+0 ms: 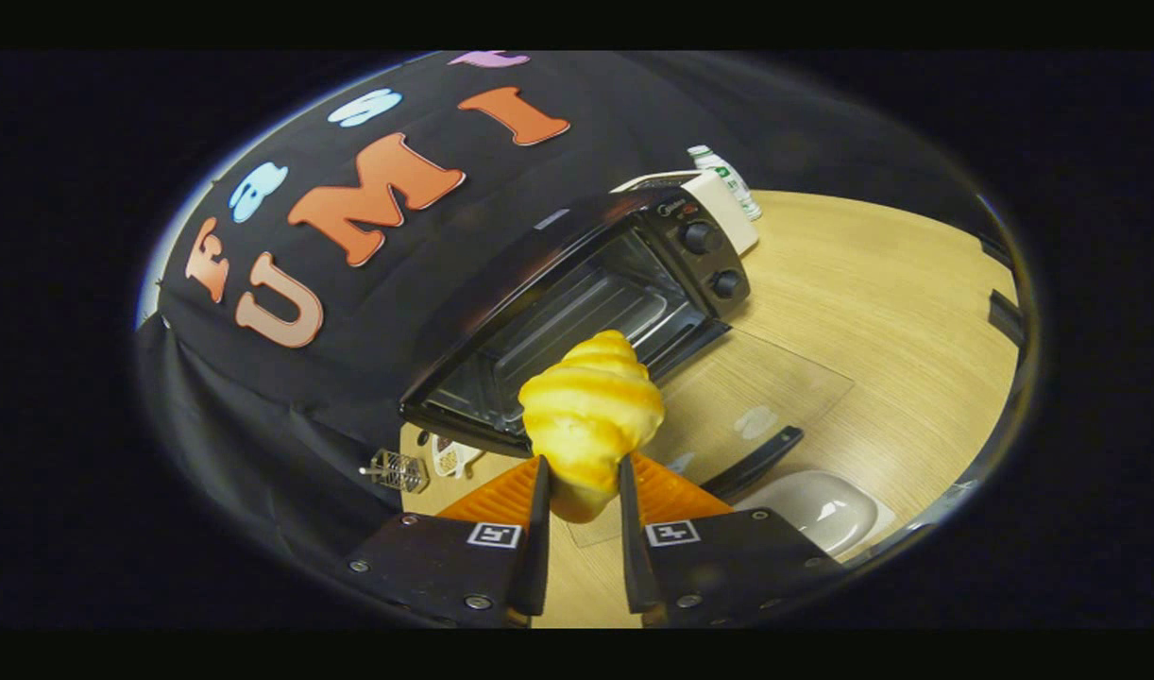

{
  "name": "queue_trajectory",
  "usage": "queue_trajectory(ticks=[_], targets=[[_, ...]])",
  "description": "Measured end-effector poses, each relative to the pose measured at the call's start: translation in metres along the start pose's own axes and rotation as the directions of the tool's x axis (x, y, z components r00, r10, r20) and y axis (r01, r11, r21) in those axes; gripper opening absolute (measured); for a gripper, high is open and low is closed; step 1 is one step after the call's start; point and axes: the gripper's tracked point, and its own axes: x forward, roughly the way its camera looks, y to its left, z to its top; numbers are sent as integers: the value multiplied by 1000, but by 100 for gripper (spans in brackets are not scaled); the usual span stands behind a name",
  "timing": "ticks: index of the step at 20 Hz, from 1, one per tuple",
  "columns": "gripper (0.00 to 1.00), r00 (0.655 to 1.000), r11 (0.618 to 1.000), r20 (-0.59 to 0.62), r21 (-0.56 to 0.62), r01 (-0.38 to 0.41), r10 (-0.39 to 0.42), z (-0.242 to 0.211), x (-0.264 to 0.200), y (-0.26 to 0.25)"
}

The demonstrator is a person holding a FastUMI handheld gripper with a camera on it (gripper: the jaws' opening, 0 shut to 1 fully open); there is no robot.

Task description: Open the toaster oven, put the food inside, and close the toaster oven door.

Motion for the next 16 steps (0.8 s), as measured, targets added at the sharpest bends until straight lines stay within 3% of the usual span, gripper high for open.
queue_trajectory(ticks=[16], targets=[[33,986,970,31,179,-166,163,38,119,45]])
